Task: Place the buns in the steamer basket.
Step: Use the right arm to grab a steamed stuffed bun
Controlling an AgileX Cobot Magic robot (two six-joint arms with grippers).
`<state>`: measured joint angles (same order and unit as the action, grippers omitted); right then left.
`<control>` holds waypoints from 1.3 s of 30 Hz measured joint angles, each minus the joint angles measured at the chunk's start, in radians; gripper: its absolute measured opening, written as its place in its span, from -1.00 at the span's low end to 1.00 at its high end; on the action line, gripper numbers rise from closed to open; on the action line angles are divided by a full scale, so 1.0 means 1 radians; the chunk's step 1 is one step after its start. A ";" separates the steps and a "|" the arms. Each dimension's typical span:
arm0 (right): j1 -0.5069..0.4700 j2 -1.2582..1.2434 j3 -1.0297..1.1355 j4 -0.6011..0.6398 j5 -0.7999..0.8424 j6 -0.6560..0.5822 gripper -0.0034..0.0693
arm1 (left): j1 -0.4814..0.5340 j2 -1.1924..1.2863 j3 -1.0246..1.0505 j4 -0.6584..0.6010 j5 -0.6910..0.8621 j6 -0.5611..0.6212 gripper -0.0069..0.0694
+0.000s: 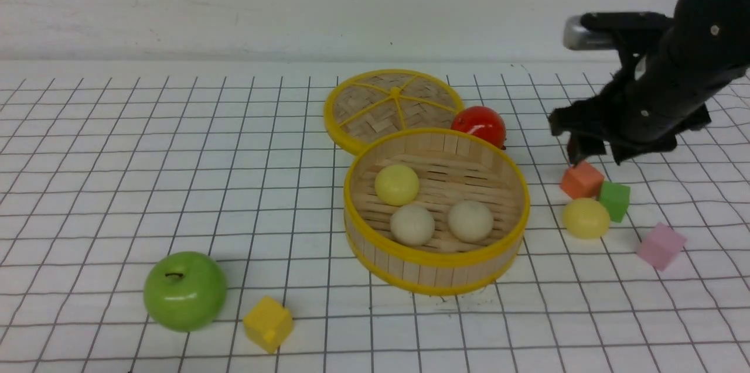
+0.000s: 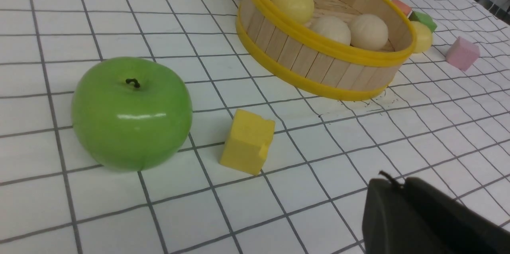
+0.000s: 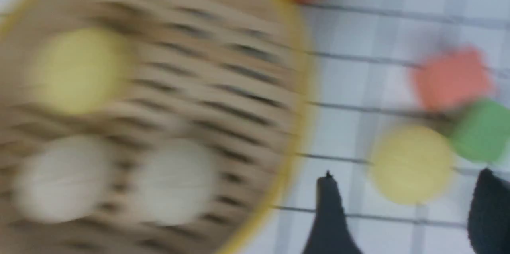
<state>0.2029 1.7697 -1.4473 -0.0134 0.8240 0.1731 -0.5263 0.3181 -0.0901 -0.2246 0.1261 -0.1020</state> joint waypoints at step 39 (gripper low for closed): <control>-0.090 0.194 0.012 0.108 -0.129 -0.105 -0.90 | 0.000 0.000 0.000 0.000 0.000 0.000 -0.62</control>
<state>0.1128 1.9638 -1.4354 0.0942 0.6954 0.0678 -0.5263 0.3181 -0.0901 -0.2246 0.1261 -0.1020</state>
